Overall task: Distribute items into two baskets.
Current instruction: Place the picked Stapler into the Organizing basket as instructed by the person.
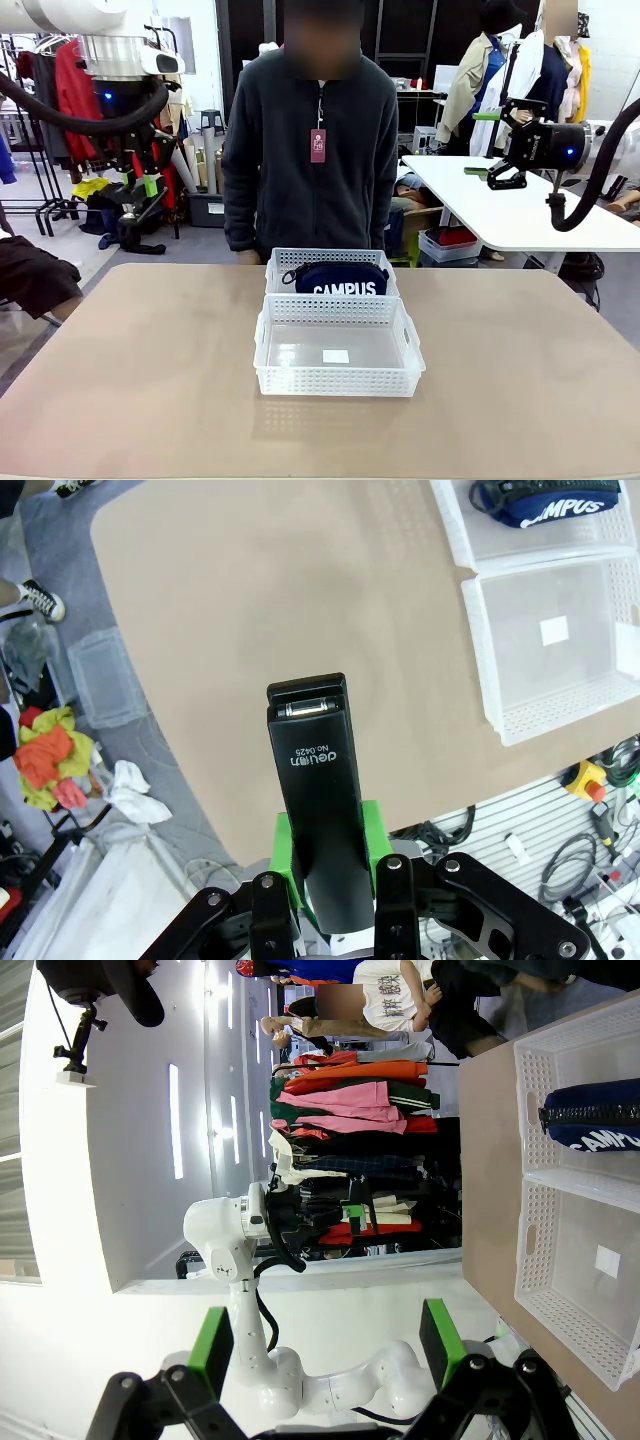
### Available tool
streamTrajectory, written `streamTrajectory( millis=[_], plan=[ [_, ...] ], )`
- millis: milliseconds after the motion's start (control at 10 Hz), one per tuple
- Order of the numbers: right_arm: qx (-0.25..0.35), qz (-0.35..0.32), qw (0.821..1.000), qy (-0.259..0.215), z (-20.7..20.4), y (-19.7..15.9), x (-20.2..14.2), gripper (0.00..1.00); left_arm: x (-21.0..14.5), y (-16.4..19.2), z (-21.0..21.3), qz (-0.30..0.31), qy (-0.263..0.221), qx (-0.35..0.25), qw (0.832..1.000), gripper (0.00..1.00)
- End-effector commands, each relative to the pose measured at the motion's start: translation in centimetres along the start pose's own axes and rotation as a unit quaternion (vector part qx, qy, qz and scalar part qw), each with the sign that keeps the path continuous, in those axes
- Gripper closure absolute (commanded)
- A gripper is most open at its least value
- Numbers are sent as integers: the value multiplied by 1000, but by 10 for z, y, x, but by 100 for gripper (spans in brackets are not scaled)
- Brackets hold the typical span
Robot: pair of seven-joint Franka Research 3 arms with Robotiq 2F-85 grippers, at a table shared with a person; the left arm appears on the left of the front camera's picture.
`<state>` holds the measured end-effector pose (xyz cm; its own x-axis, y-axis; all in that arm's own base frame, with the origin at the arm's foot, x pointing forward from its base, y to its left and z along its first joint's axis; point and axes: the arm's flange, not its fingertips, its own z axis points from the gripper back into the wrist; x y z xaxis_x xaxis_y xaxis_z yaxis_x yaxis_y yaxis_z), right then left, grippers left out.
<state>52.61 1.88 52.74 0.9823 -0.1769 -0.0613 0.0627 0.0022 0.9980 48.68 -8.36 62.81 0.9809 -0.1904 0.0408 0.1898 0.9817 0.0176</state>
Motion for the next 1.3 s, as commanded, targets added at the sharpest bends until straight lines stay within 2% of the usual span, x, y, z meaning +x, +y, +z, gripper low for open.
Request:
streamTrajectory(
  millis=[0, 1200],
  plan=[
    [6, -2, 1000, -8, -1, 1, -2, 0, -2, 1, 3, 1, 2, 0, 1000, 100],
    [6, -2, 1000, -8, -1, 1, -2, 0, -2, 1, 3, 1, 2, 0, 1000, 100]
  ],
)
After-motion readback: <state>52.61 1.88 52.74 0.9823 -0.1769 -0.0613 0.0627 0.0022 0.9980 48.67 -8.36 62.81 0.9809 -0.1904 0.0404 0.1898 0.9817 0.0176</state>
